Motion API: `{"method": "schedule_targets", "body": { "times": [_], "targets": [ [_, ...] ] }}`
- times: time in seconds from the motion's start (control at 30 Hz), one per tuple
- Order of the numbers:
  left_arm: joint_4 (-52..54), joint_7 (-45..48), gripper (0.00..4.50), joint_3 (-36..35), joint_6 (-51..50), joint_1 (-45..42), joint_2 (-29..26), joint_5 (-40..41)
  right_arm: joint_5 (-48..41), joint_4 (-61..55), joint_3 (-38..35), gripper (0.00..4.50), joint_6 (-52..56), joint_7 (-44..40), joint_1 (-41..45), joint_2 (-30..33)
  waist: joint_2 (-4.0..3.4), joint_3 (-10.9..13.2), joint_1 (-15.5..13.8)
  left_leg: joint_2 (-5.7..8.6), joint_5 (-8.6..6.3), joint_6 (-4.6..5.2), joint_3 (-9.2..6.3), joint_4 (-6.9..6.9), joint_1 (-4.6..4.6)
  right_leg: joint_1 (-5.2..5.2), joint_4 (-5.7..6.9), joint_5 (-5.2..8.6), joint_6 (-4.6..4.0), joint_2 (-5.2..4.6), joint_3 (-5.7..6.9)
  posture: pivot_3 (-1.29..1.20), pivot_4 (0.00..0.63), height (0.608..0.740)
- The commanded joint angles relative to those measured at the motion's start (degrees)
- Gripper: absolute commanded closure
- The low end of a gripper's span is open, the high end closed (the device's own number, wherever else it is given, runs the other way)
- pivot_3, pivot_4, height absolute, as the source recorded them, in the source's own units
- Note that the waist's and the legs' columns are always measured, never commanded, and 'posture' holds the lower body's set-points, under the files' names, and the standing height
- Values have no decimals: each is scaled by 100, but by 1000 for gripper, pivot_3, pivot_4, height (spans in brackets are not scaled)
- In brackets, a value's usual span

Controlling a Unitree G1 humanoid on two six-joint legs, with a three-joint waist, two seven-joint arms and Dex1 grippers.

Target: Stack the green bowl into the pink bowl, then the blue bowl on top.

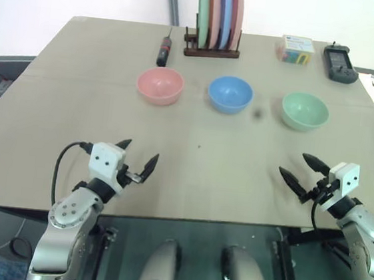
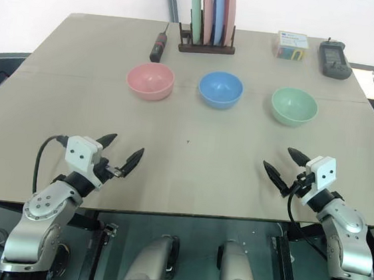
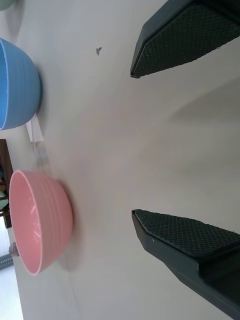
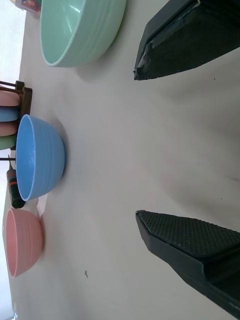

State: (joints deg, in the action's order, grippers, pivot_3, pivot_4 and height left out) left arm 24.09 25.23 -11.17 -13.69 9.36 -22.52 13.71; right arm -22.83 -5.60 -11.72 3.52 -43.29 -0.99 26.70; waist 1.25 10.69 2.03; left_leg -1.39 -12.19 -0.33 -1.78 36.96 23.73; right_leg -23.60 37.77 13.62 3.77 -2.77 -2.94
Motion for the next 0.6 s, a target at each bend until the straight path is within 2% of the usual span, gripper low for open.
{"method": "schedule_targets", "body": {
  "times": [0.03, 0.6],
  "targets": [
    [331, 71, 0, -61, 73, 50, -59, 117, -70, -181, -80, 147, -107, -19, 25, 48, 0, 0, 0, 0, 0, 0, 0, 0, 0, 0, 0, 0, 0, 0, 0, 0, 150, 740],
    [422, 14, 0, 101, 108, 40, -24, 63, -35, -189, 123, 147, -80, -45, 212, 9, 0, 0, -2, 0, 0, 0, 1, 0, 0, 0, 0, 0, 0, 0, -1, 0, 150, 740]
  ]
}}
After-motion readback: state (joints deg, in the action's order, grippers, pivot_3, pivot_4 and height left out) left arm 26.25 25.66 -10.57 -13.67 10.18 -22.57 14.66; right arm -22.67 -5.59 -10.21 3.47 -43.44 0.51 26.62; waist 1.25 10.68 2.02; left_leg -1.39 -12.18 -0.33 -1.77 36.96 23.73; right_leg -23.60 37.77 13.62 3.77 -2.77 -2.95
